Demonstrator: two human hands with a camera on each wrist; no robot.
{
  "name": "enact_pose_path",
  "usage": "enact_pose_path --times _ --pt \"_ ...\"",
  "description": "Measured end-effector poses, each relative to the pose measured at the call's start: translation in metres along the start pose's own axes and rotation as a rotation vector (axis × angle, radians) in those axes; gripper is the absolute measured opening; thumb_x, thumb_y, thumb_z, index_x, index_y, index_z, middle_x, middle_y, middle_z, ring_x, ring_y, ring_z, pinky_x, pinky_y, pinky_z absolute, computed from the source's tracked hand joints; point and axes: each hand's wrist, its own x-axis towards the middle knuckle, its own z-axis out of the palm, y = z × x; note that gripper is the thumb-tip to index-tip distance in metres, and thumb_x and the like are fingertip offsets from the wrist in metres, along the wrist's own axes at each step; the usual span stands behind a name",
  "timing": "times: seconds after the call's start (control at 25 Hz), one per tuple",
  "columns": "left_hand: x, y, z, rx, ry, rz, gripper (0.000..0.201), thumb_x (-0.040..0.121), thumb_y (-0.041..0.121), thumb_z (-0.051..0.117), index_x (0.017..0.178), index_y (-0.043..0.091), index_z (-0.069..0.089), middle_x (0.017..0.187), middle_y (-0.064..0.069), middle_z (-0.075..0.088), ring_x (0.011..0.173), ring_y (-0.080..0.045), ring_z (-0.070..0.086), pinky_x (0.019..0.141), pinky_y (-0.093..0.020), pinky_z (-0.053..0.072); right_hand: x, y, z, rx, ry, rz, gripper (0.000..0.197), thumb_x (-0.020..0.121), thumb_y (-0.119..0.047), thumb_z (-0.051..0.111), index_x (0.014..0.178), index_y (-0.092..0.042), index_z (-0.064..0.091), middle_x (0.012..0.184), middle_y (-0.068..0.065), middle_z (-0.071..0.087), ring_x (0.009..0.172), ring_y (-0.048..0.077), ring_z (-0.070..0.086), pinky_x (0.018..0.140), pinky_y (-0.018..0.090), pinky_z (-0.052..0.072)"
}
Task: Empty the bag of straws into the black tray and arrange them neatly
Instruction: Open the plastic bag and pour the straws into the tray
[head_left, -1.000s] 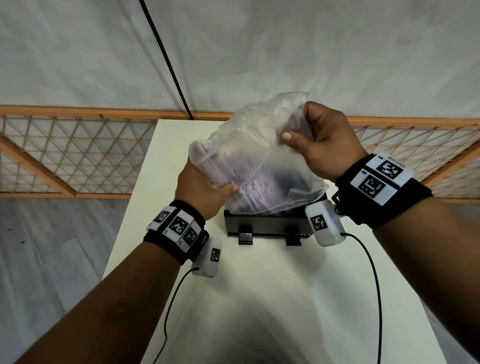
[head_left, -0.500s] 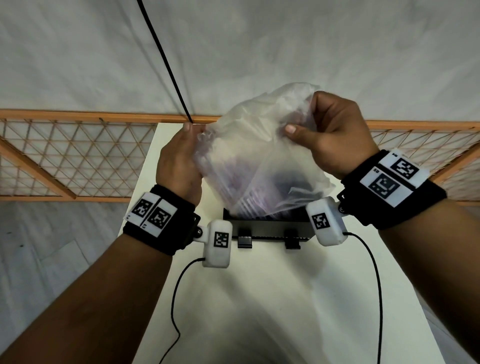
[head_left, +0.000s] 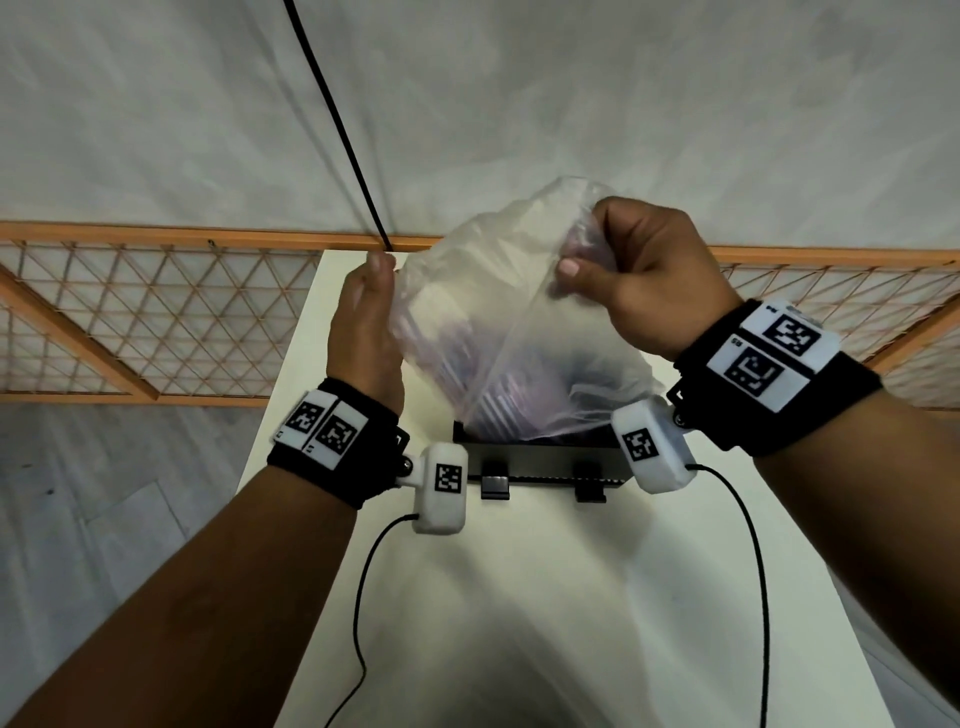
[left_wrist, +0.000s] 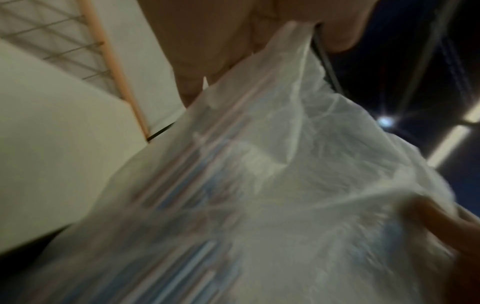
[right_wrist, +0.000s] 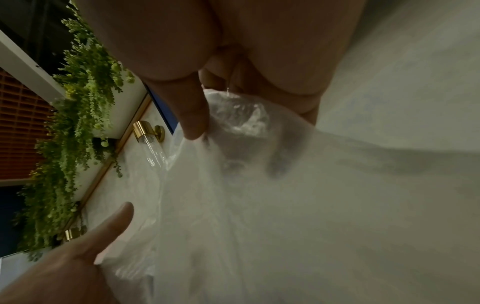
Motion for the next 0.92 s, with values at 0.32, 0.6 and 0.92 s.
enact_pose_path --times 0.32,0.6,0.92 --pt "0.003 -0.017 0.009 -0.107 -0.071 -0.282 0.041 0.099 0.033 0.058 0.132 0.011 0.066 0.123 -0.015 0.072 0.118 -0.037 0.066 0.113 -0.052 0.042 0.003 -0.013 0.0 -0.012 -0.006 0.01 0.032 0.069 -0.014 0.079 0.059 -0.024 0.05 0.063 -0.001 0.058 0.062 0.018 0.056 0.063 0.049 0.054" --pt "0.004 -0.009 0.002 -0.244 -0.064 -0.257 0.058 0.098 0.059 0.044 0.13 0.014 0.064 0.123 -0.012 0.073 0.111 -0.034 0.07 0.1 -0.051 0.053 0.001 -0.006 -0.005 -0.153 -0.008 -0.037 0.033 0.071 -0.012 0.08 0.059 -0.015 0.049 0.061 -0.007 0.056 0.058 0.01 0.05 0.058 0.033 0.044" --pt "-0.001 -0.012 0.001 -0.034 0.024 -0.207 0.028 0.094 0.009 0.049 0.108 0.015 0.073 0.093 -0.004 0.076 0.085 -0.023 0.072 0.086 -0.046 0.056 0.001 -0.009 -0.005 -0.143 -0.043 -0.021 0.032 0.071 -0.012 0.082 0.06 -0.014 0.052 0.061 -0.003 0.058 0.059 0.012 0.051 0.059 0.034 0.045"
